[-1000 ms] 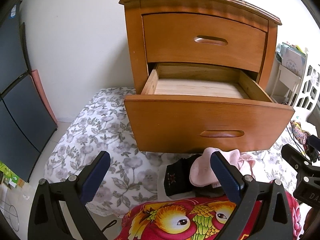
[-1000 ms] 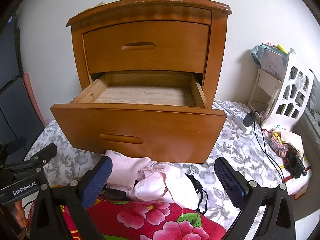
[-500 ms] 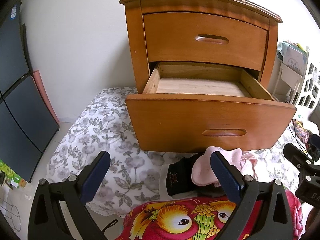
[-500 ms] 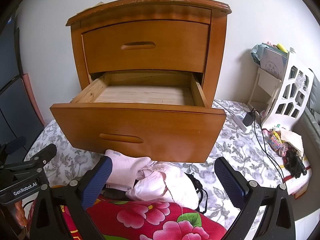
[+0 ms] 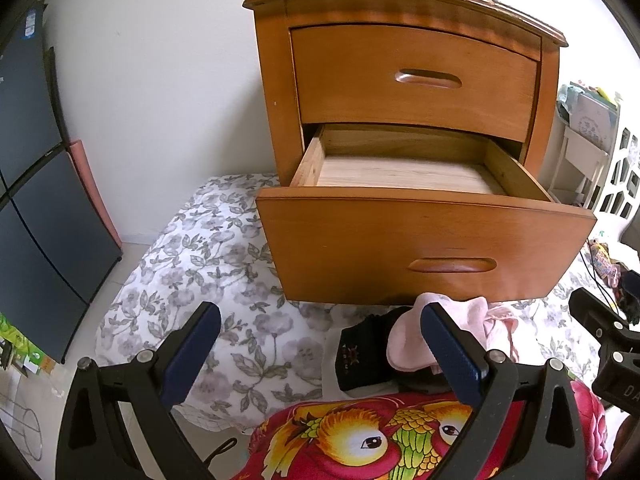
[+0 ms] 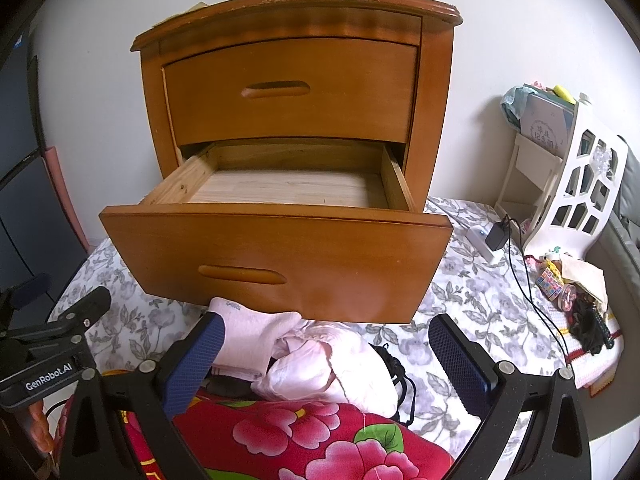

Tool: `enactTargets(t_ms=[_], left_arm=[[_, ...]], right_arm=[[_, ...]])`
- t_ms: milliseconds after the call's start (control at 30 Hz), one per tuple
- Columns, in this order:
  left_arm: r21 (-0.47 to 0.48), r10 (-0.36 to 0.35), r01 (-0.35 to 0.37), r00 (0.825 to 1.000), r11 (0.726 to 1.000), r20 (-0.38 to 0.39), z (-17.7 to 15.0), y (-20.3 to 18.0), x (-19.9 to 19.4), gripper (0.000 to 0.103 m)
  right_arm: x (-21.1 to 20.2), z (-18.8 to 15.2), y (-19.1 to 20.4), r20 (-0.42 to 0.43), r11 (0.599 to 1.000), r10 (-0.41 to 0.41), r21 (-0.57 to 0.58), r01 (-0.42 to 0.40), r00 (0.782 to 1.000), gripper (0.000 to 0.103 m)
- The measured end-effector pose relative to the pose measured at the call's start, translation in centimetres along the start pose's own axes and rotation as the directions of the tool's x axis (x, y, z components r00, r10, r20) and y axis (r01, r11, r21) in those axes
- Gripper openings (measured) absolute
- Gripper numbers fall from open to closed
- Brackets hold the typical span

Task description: Organize soft objects

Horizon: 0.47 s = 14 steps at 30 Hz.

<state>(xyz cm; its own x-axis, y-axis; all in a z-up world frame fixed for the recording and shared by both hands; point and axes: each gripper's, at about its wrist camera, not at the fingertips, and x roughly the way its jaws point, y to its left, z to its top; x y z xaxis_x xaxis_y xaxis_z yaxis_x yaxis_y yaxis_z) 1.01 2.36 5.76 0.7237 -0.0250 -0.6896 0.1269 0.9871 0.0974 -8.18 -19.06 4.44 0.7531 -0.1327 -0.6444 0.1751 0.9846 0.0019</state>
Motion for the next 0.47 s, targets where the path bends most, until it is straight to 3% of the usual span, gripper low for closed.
enactTargets(t_ms=[467], left_arm=[[-0.002, 0.009, -0.009, 1.0, 1.0, -0.001, -0.03, 0.01, -0.02, 0.1]], right_arm=[[0.04, -0.12, 0.01, -0.003, 1.0, -0.001, 0.005, 0.001, 1.0, 0.103]])
